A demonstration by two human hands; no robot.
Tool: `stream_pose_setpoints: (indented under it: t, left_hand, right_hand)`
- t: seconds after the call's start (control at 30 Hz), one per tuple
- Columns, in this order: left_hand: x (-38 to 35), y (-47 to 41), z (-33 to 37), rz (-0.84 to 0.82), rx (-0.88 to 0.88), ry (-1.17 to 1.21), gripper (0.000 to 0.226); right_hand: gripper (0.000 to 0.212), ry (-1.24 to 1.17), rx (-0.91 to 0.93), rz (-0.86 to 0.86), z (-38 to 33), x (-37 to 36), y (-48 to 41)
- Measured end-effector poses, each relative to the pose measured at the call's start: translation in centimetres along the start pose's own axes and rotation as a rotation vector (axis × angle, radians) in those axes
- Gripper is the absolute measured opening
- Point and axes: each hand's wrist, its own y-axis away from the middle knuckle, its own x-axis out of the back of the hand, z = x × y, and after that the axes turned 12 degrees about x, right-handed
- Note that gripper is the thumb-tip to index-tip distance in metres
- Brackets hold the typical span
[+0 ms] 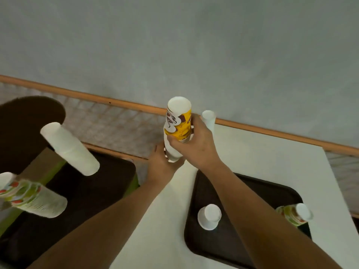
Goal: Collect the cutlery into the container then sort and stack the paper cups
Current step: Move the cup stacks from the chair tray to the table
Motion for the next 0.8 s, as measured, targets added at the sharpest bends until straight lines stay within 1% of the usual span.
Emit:
stream_pose_setpoints:
  t: [0.1, 0.17, 0.37, 0.47, 0.57, 0.67, 0.8]
  left_hand:
    - [-5.8, -0.8, 1.8, -0.098, 0.003, 0.003, 0.067]
    - [-9.6, -1.4, 2.6, -0.157, 0.016, -0.029, 0.065]
    - [-18.9, -3.3, 3.0, -0.326, 0.164, 0.006, 0.058]
    - [-22.0, -4.6, 2.5, -0.338, 0.201, -0.024, 0.059]
    - [-24.5, -5.6, 2.0, -0.326, 0.234, -0.063, 0.055]
    - [-26.3, -6.3, 1.3, -0.334, 0.298, -0.073, 0.062]
    - [-27.3, -6.5, 0.5, -0.347, 0.324, -0.081, 0.057]
  right_hand:
    - [0.051, 0.061, -0.053, 0.035, 3.7, 5.1, -0.1]
    - [0.054, 0.085, -0.088, 0.057, 6.7, 8.1, 0.0]
    - [0.06, 0.085, -0.218, 0.095, 15.5, 13.7, -0.2]
    - [0.059, 0.081, -0.259, 0.087, 19.0, 14.6, -0.7]
    - [0.059, 0.08, -0.279, 0.073, 21.6, 14.8, -1.2]
    - [0.061, 0.078, -0.29, 0.07, 23.2, 14.7, -1.3]
    - [0.063, 0.08, -0.298, 0.061, 24.3, 14.4, -1.0]
